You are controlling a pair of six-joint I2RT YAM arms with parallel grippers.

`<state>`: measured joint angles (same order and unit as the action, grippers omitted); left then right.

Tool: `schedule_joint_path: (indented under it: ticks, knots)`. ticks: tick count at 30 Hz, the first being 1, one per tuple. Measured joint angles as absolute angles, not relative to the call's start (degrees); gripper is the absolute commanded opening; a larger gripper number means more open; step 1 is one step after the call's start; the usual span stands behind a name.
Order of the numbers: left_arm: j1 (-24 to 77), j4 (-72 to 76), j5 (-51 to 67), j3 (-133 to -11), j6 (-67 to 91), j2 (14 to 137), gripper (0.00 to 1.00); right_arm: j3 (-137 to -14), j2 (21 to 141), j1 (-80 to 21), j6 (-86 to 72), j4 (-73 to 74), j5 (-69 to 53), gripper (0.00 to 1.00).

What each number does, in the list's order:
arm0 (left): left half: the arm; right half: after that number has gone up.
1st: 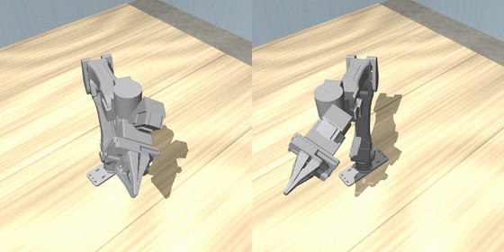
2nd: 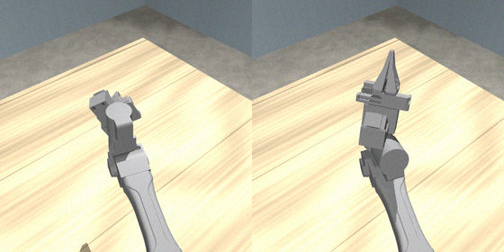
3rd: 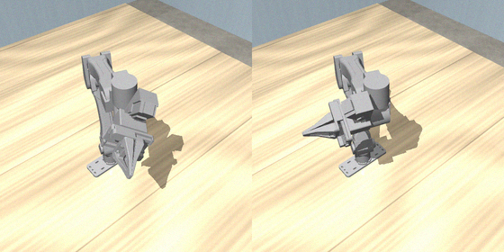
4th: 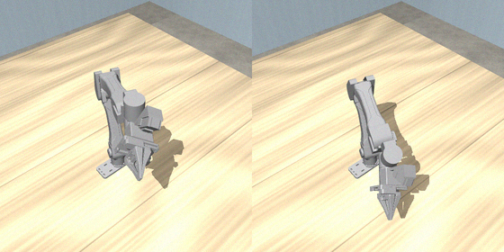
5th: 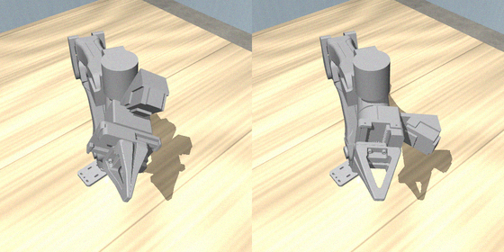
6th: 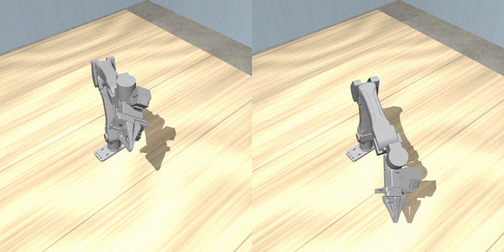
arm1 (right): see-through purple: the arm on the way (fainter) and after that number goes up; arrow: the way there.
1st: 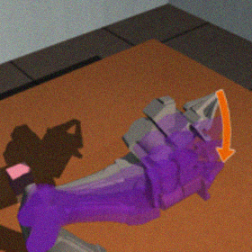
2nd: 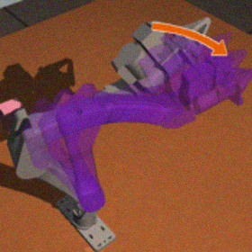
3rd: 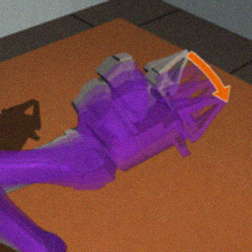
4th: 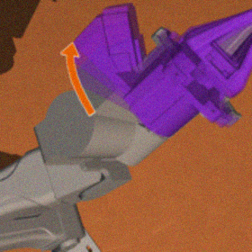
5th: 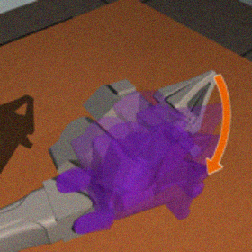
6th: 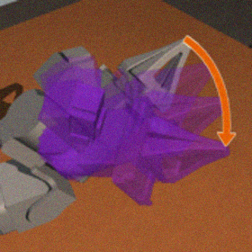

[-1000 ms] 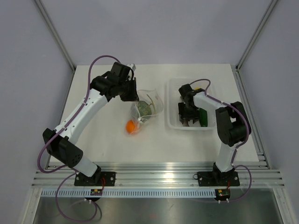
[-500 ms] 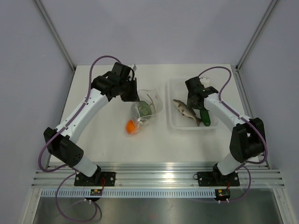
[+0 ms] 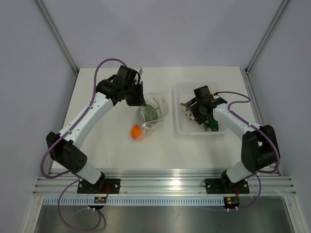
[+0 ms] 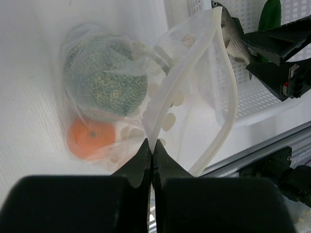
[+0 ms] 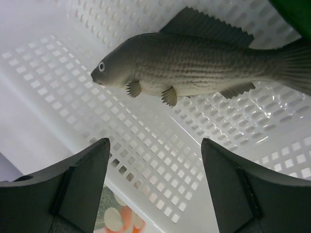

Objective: Place the food in the zip-top bag and seal the zipper
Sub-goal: Pick up the fake fish from the bin.

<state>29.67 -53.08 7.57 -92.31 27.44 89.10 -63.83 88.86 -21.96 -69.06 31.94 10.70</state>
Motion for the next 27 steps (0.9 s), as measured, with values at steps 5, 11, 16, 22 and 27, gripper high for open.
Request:
schedule_joint_path:
  ticks: [5, 11, 16, 22, 27]
  knots:
    - [29.67, -52.73, 7.57, -90.87, 27.18, 88.97, 0.0, -59.79, 90.54, -21.85, -84.18, 29.74, 10.44, 0.86]
    - [29.67, -52.62, 7.57, -89.54, 26.68, 88.12, 0.0, -55.51, 93.47, -21.69, -95.64, 27.4, 10.44, 0.88]
    - [29.67, -52.62, 7.55, -89.19, 26.15, 87.31, 0.0, -54.63, 93.93, -21.63, -101.03, 25.74, 11.68, 0.88]
    - [29.67, -52.62, 7.55, -88.73, 25.47, 86.98, 0.0, -53.36, 93.86, -21.23, -103.83, 22.09, 13.23, 0.89]
    - [29.67, -52.62, 7.55, -88.47, 25.3, 86.91, 0.0, -52.12, 93.76, -20.75, -104.9, 20.69, 14.06, 0.89]
